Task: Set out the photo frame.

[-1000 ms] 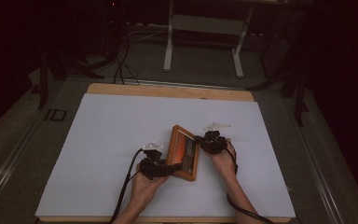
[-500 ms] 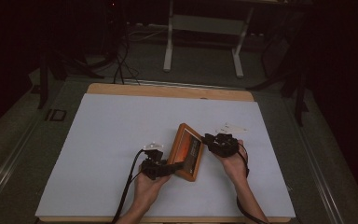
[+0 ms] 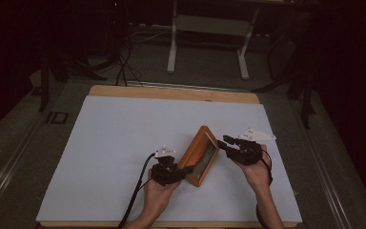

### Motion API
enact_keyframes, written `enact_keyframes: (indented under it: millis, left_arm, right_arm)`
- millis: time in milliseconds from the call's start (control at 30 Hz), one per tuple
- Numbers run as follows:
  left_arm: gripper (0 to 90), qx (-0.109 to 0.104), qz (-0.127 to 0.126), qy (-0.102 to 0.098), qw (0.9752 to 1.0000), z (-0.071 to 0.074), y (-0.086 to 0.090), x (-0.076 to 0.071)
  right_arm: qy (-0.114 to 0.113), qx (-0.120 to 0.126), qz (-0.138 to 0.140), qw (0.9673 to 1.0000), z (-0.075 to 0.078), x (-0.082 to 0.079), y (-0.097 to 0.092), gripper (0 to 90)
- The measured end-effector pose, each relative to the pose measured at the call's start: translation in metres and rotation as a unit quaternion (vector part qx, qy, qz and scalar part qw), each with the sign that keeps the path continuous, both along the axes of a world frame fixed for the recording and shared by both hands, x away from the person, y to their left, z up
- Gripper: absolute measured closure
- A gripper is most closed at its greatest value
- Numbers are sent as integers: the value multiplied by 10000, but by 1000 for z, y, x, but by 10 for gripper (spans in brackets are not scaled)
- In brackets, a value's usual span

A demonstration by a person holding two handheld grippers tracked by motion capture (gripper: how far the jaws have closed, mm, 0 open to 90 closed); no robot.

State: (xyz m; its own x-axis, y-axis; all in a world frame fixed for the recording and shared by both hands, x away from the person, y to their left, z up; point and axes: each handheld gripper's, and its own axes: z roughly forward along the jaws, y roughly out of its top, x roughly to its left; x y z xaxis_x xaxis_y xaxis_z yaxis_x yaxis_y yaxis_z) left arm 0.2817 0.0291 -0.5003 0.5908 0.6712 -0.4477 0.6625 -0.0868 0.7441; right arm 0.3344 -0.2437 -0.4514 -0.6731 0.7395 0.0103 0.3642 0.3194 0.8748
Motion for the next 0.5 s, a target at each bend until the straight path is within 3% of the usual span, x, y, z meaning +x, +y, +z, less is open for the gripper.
enact_keyframes:
  millis: [67,233,500]
  left_arm:
    - [690,113,-44,-137,9998,3,-6,-2]
    - [694,287,-72,-330,9990,7,-16,-3]
    - [695,572,-292,-668,9957,14,-25,-5]
  right_arm:
    - [-75,-52,-43,9999,3,-2,-3,631]
    - [-239,126,-165,9995,13,-8,-15,629]
    - [-252,226,-275,9990,17,-10,-28,624]
